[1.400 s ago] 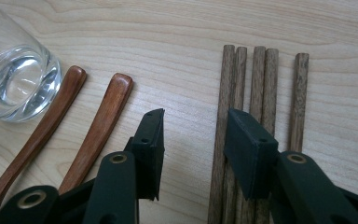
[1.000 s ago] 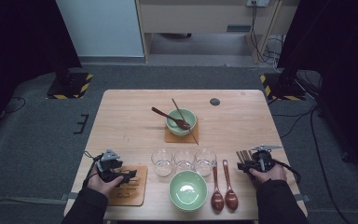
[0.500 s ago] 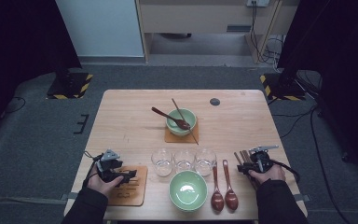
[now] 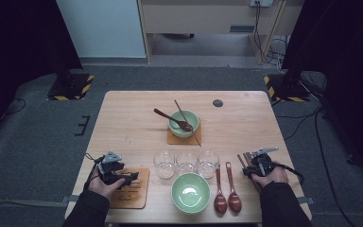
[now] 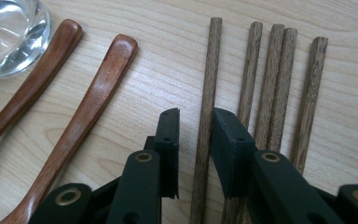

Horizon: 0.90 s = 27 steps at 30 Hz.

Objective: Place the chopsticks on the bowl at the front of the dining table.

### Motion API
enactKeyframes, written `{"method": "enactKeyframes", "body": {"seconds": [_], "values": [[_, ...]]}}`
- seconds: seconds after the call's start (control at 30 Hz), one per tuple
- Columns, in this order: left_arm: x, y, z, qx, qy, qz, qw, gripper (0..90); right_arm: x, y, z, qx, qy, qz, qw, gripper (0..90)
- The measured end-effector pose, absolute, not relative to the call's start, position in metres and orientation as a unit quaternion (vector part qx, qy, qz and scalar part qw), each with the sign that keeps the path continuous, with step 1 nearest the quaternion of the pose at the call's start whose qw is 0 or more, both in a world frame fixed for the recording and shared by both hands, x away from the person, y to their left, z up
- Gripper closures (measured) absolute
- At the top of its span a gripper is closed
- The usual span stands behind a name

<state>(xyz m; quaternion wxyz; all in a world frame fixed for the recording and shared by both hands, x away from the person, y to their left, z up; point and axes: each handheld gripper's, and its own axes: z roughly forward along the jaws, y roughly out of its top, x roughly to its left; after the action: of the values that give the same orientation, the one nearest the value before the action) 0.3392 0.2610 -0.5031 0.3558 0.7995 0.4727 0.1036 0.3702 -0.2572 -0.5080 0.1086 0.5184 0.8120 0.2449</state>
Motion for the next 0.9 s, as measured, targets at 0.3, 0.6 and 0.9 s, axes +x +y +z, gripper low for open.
{"method": "enactKeyframes", "body": {"seconds": [0.3, 0.6, 0.9], "values": [[0.3393, 0.2608, -0.5033, 0.8, 0.473, 0.103, 0.355, 21.4, 0.3688, -0.2535, -0.5078, 0.516, 0.815, 0.229, 0.128, 79.1], [0.3393, 0.2608, -0.5034, 0.8, 0.473, 0.103, 0.355, 21.4, 0.3672, -0.25, -0.508, 0.517, 0.814, 0.226, 0.137, 83.6], [0.3392, 0.2612, -0.5027, 0.799, 0.472, 0.104, 0.357, 21.4, 0.3697, -0.2511, -0.5084, 0.536, 0.801, 0.236, 0.126, 84.1]]}}
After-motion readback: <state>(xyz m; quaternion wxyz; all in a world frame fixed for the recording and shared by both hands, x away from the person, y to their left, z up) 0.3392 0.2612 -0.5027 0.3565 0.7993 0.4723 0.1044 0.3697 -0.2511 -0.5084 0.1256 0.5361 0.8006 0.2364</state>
